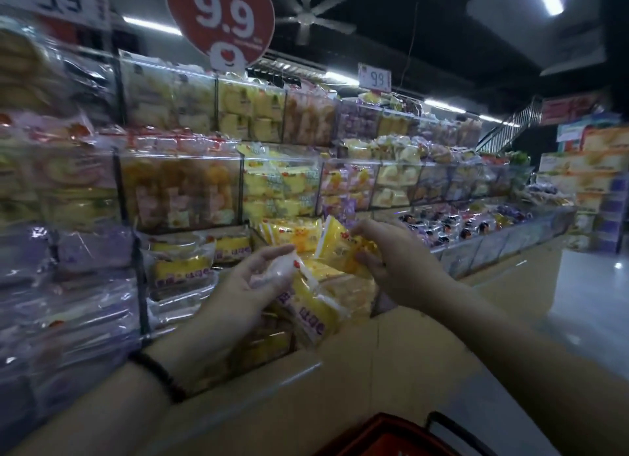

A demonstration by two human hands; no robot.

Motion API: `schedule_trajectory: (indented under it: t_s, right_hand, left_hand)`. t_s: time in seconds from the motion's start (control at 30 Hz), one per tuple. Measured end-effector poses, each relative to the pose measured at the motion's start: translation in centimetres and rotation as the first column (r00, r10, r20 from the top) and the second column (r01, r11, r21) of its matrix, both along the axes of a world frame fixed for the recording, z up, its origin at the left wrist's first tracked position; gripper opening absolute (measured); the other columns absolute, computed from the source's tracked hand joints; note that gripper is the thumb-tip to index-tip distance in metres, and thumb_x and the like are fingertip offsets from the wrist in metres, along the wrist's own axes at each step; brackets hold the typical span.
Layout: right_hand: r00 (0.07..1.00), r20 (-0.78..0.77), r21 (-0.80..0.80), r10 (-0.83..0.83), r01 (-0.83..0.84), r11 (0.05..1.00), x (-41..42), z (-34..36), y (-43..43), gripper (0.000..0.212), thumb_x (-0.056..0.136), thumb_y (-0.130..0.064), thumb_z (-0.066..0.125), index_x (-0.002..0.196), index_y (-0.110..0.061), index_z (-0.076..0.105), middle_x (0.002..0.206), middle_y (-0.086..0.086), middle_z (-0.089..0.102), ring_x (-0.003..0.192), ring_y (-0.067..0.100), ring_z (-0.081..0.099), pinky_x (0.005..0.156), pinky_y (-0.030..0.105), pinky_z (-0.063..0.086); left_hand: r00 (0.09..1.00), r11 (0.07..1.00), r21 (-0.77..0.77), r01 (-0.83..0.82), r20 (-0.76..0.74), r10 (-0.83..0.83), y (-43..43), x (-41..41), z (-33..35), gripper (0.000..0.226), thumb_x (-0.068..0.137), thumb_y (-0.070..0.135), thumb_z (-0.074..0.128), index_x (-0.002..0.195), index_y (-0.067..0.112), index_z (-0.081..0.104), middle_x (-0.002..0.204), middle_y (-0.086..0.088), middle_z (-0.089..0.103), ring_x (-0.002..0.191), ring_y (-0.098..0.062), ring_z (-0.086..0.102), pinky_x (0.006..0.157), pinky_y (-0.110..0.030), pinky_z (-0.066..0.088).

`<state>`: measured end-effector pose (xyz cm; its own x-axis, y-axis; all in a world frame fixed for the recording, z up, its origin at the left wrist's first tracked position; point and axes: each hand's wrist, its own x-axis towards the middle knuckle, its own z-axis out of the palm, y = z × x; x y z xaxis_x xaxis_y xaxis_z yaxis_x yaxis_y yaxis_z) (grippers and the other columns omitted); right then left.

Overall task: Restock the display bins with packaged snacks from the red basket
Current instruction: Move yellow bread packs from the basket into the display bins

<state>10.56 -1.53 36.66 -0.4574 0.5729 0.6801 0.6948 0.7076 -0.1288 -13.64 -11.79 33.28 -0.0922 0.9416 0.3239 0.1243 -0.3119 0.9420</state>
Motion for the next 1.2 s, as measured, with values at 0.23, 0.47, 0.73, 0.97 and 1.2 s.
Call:
schedule_trajectory:
  t_s: [0.23, 0.47, 0.73, 0.97, 1.2]
  right_hand:
    - [0.988, 0.046, 0.016, -0.145, 0.144, 0.989, -2.8, 2.5, 8.7, 0.032, 0.101, -0.026, 0.061, 0.130, -0.033, 0.048, 0.133, -0.006, 0.060, 0.128, 0.022, 0.047, 0.091, 0.047, 0.051]
    - [0.944, 0.213, 0.142, -0.253, 0.227, 0.964, -6.1, 1.0, 16.1, 0.049, 0.099, -0.020, 0.063, 0.131, -0.046, 0.037, 0.136, 0.000, 0.046, 0.124, 0.025, 0.051, 0.084, 0.037, 0.052]
    - [0.958, 0.171, -0.018, -0.231, 0.237, 0.971, -8.4, -1.3, 19.3, 0.044, 0.094, -0.003, 0.060, 0.118, -0.040, 0.058, 0.130, 0.001, 0.057, 0.106, 0.026, 0.064, 0.082, 0.046, 0.061]
    - [0.951, 0.003, -0.115, -0.310, 0.309, 0.944, -8.3, 0.7, 18.8, 0.050, 0.091, -0.005, 0.062, 0.132, -0.034, 0.059, 0.121, -0.003, 0.067, 0.103, 0.023, 0.066, 0.077, 0.040, 0.060]
    - [0.983, -0.160, -0.029, 0.088, -0.093, 0.995, -16.5, 4.1, 13.3, 0.024, 0.092, -0.040, 0.063, 0.116, -0.034, 0.062, 0.102, -0.013, 0.065, 0.097, 0.010, 0.064, 0.087, 0.042, 0.059]
  left_hand:
    - [0.986, 0.985, -0.042, -0.165, -0.014, 0.165, 5.0, -8.1, 5.1, 0.031, 0.098, 0.015, 0.068, 0.128, 0.011, 0.064, 0.108, -0.031, 0.073, 0.077, -0.039, 0.077, 0.075, -0.061, 0.064]
    - [0.978, 0.980, -0.015, -0.197, 0.067, 0.198, 9.0, -14.5, 7.8, 0.021, 0.095, 0.020, 0.070, 0.115, 0.016, 0.068, 0.104, -0.024, 0.077, 0.085, -0.039, 0.079, 0.069, -0.056, 0.065]
    - [0.928, 0.921, 0.127, -0.369, 0.101, 0.359, 11.5, -17.2, 5.5, 0.030, 0.086, 0.029, 0.080, 0.114, 0.024, 0.070, 0.092, -0.005, 0.081, 0.084, -0.034, 0.079, 0.083, -0.061, 0.062]
    - [0.906, 0.887, 0.197, -0.418, 0.024, 0.422, 11.6, -17.9, 5.1, 0.022, 0.088, 0.026, 0.082, 0.104, 0.019, 0.069, 0.093, -0.005, 0.081, 0.082, -0.032, 0.080, 0.079, -0.057, 0.064]
    - [0.835, 0.842, 0.224, -0.491, -0.154, 0.528, 10.9, -17.2, 5.2, 0.026, 0.088, 0.027, 0.083, 0.094, 0.011, 0.063, 0.080, -0.003, 0.079, 0.069, -0.017, 0.079, 0.064, -0.042, 0.065]
